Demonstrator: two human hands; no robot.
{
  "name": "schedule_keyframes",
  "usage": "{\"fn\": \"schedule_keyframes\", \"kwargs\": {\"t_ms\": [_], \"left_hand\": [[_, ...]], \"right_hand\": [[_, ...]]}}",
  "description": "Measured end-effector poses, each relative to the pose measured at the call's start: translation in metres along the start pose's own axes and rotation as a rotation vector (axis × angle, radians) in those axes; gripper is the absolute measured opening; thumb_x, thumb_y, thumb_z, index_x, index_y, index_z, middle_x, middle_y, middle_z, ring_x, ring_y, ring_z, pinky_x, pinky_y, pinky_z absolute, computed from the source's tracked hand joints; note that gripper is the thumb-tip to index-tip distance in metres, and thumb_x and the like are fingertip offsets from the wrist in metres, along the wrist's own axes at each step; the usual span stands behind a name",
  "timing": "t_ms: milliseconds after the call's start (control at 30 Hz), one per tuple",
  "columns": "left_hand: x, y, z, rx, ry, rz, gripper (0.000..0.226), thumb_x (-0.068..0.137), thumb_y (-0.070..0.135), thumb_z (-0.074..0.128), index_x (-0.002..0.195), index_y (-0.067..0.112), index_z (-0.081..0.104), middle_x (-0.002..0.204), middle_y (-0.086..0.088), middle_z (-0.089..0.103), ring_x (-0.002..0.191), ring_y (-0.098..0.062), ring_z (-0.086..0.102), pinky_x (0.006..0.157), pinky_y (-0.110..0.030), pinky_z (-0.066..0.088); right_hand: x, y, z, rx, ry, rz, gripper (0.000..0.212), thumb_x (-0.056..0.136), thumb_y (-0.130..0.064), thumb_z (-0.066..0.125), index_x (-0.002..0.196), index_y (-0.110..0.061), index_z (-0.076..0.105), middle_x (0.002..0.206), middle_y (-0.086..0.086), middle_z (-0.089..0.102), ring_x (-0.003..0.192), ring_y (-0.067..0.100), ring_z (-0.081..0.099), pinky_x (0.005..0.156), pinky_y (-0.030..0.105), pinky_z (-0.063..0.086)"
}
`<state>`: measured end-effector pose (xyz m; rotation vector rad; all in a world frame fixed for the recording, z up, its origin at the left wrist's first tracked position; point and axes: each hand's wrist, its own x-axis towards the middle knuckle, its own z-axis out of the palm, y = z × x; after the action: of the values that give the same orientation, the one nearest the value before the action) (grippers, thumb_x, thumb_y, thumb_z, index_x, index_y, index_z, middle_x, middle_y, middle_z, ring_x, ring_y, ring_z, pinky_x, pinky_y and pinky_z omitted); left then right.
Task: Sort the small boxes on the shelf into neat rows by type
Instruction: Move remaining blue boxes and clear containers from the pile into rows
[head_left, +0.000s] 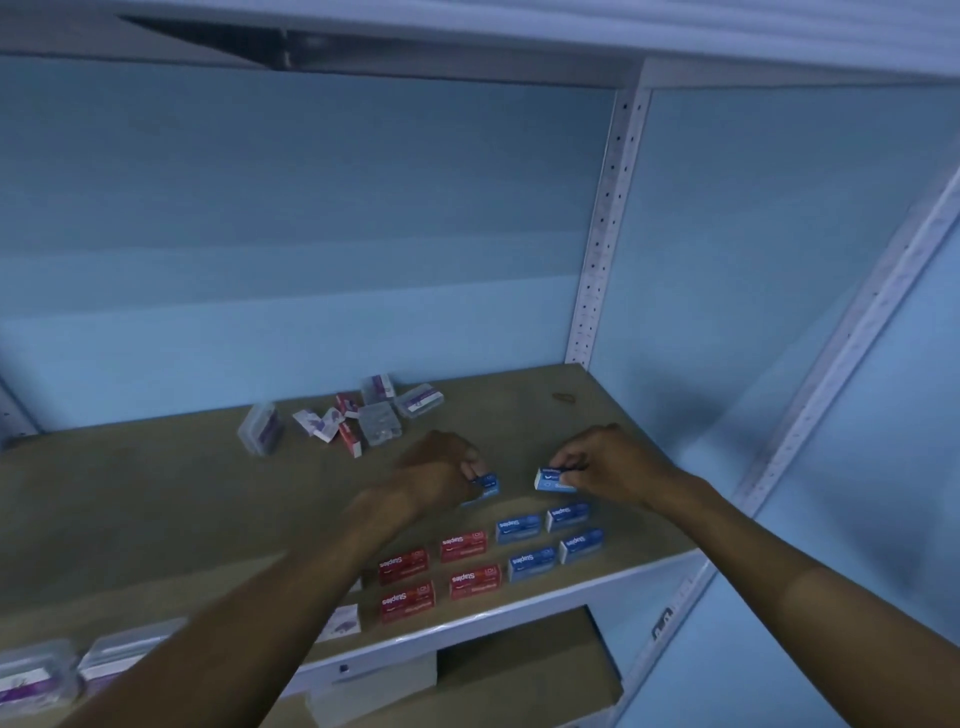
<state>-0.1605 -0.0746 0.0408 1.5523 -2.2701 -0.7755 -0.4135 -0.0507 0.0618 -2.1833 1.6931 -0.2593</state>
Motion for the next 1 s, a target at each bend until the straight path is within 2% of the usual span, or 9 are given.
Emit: {"fn": "schedule_keyframes", "kwargs": {"t_ms": [67, 200, 467, 600, 767, 867, 933, 1000], "left_hand": [[0.004, 0.005, 0.006, -0.006, -0.018, 0.002, 0.018, 0.079, 0.014, 0.077, 0.096, 0.015, 0.075, 0.093, 0.000, 0.074, 0.083, -0.011, 0.067, 0.072, -0.017, 0.049], [0.006, 0.009, 0.014, 0.053, -0.022, 0.006, 0.018, 0.079, 0.017, 0.077, 0.096, 0.018, 0.074, 0.092, 0.004, 0.072, 0.076, -0.004, 0.062, 0.065, -0.008, 0.042], [0.009, 0.016, 0.017, 0.121, -0.011, 0.014, 0.020, 0.081, 0.015, 0.074, 0.101, 0.013, 0.074, 0.100, -0.002, 0.074, 0.089, -0.012, 0.068, 0.075, -0.015, 0.044], [0.009, 0.019, 0.021, 0.128, -0.010, 0.014, 0.022, 0.082, 0.014, 0.073, 0.105, 0.012, 0.072, 0.104, -0.002, 0.072, 0.093, -0.013, 0.067, 0.073, -0.011, 0.040], [0.009, 0.023, 0.024, 0.136, -0.018, 0.017, 0.024, 0.082, 0.014, 0.073, 0.106, 0.013, 0.072, 0.105, -0.002, 0.072, 0.095, -0.015, 0.067, 0.083, -0.021, 0.050], [0.002, 0.028, 0.021, 0.155, -0.032, 0.032, 0.023, 0.082, 0.017, 0.072, 0.105, 0.017, 0.072, 0.105, 0.000, 0.071, 0.095, -0.015, 0.066, 0.085, -0.023, 0.051], [-0.003, 0.029, 0.019, 0.170, -0.047, 0.038, 0.021, 0.082, 0.024, 0.069, 0.103, 0.021, 0.071, 0.108, 0.002, 0.068, 0.095, -0.017, 0.064, 0.086, -0.028, 0.053], [-0.008, 0.030, 0.013, 0.196, -0.048, 0.032, 0.022, 0.084, 0.034, 0.066, 0.103, 0.023, 0.067, 0.111, 0.001, 0.066, 0.096, -0.019, 0.063, 0.085, -0.033, 0.054]], "right_hand": [[-0.001, 0.007, 0.001, 0.023, 0.003, 0.022, 0.019, 0.087, -0.013, 0.077, 0.105, -0.014, 0.081, 0.104, 0.000, 0.079, 0.088, 0.004, 0.066, 0.070, -0.002, 0.039], [0.001, 0.014, 0.005, 0.035, -0.004, 0.040, 0.019, 0.089, -0.017, 0.077, 0.107, -0.017, 0.080, 0.108, -0.003, 0.077, 0.086, 0.002, 0.062, 0.064, -0.003, 0.037], [0.016, 0.014, 0.017, 0.025, 0.000, -0.017, 0.019, 0.087, -0.013, 0.078, 0.105, -0.017, 0.081, 0.105, -0.002, 0.078, 0.085, 0.002, 0.065, 0.071, -0.001, 0.039], [0.019, 0.015, 0.022, 0.009, -0.010, -0.023, 0.019, 0.086, -0.014, 0.078, 0.104, -0.019, 0.081, 0.105, -0.004, 0.078, 0.075, -0.005, 0.059, 0.067, -0.001, 0.039], [0.022, 0.019, 0.025, 0.004, -0.014, -0.027, 0.017, 0.087, -0.015, 0.077, 0.104, -0.020, 0.081, 0.106, -0.004, 0.077, 0.071, -0.008, 0.055, 0.068, 0.002, 0.039], [0.023, 0.019, 0.024, 0.005, -0.024, -0.031, 0.018, 0.086, -0.015, 0.078, 0.104, -0.019, 0.081, 0.106, -0.005, 0.077, 0.074, -0.006, 0.059, 0.074, 0.007, 0.047], [0.023, 0.019, 0.022, 0.035, -0.036, -0.013, 0.021, 0.084, -0.017, 0.081, 0.105, -0.019, 0.080, 0.105, -0.005, 0.077, 0.080, -0.003, 0.063, 0.085, 0.016, 0.054], [0.024, 0.020, 0.016, 0.077, -0.047, 0.013, 0.023, 0.084, -0.024, 0.082, 0.107, -0.023, 0.079, 0.104, -0.008, 0.077, 0.086, -0.002, 0.067, 0.085, 0.013, 0.053]]}}
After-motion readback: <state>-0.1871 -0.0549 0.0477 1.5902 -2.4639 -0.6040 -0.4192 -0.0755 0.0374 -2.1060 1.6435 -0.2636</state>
